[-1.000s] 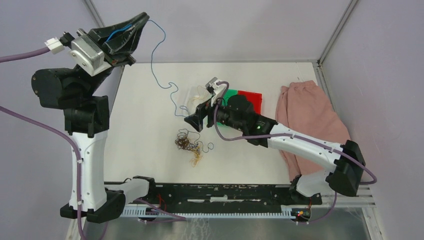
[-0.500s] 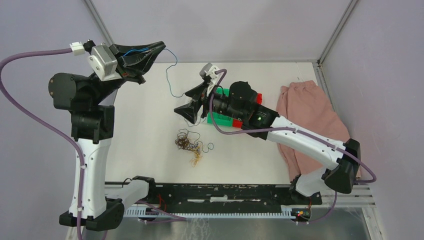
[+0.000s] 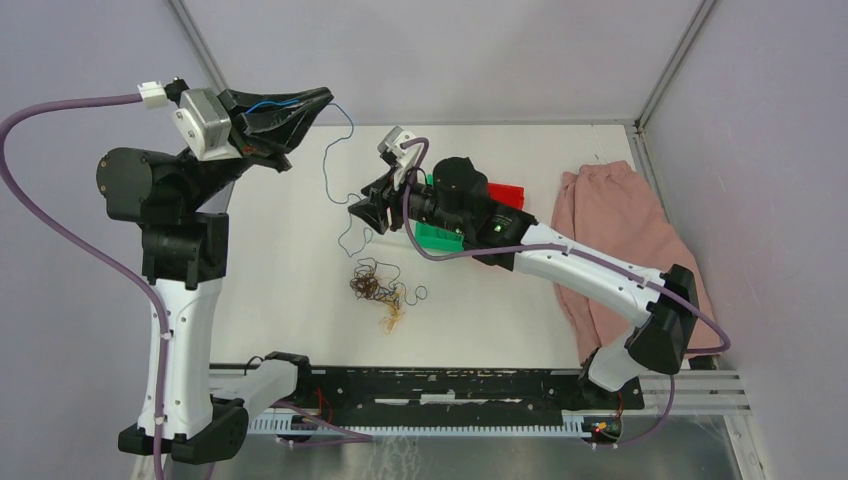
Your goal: Untangle the cables
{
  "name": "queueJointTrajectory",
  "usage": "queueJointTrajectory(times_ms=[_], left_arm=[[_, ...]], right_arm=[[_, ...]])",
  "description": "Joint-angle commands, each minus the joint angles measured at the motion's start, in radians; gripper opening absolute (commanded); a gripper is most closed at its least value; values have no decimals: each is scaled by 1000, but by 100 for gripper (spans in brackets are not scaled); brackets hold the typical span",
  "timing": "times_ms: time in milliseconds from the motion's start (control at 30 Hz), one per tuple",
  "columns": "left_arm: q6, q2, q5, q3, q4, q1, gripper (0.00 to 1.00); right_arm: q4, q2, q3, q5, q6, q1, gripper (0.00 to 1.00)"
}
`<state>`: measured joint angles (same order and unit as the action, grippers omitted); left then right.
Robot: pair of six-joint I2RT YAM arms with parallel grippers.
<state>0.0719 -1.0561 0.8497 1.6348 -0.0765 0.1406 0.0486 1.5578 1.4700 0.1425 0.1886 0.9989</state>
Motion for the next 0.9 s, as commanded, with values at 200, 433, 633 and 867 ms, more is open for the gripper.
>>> queueJointTrajectory(times_ms=[200,433,633,867], left_arm=[[65,18,8,-29,-11,-3,3],[68,12,6,-23,-12,-3,3],[64,24,-6,-42,-13,-4,3],[42,56,-13,-123,-10,-4,3]], right_arm=[[94,-1,14,-18,10,-3,43],[58,19,41,35,7,-3,29],[54,-5,26,-3,50,-18,1],[177,-42,-61,103,242,-128,1]])
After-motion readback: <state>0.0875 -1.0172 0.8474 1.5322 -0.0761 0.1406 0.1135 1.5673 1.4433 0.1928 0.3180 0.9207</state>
